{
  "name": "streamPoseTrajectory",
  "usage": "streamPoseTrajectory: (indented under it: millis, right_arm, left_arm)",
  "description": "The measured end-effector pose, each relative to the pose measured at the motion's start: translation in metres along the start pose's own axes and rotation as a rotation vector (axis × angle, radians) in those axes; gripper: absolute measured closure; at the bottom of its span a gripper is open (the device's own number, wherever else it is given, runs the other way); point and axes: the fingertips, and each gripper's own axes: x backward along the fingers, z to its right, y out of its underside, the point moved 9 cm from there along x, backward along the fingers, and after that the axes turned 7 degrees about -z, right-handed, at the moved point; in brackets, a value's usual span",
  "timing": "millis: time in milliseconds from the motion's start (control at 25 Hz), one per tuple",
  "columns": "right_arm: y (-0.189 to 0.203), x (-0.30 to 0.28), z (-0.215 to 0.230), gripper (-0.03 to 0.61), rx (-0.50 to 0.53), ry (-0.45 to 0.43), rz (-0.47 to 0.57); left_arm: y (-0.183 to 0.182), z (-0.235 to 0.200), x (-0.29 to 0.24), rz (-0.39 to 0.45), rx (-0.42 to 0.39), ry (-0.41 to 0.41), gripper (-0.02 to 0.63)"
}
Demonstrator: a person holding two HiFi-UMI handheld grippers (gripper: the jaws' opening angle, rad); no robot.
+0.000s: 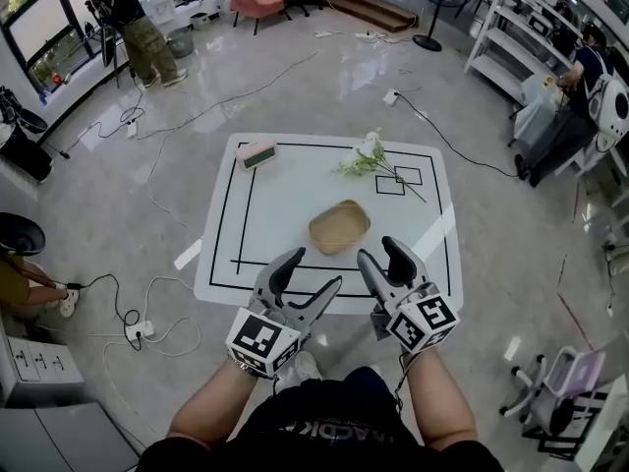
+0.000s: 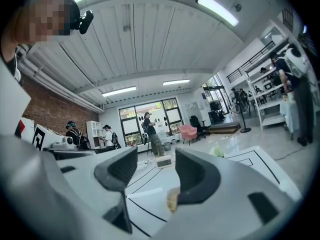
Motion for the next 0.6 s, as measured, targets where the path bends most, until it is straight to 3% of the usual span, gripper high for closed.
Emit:
streamPoseTrajectory:
  millis: [600]
  right_arm:
    - [0.018, -0.019, 0.049, 0.357, -0.089, 0.001, -0.073]
  left_arm:
    - [0.007, -0.005, -0.032, -0.021, 0.030, -0.007, 0.308]
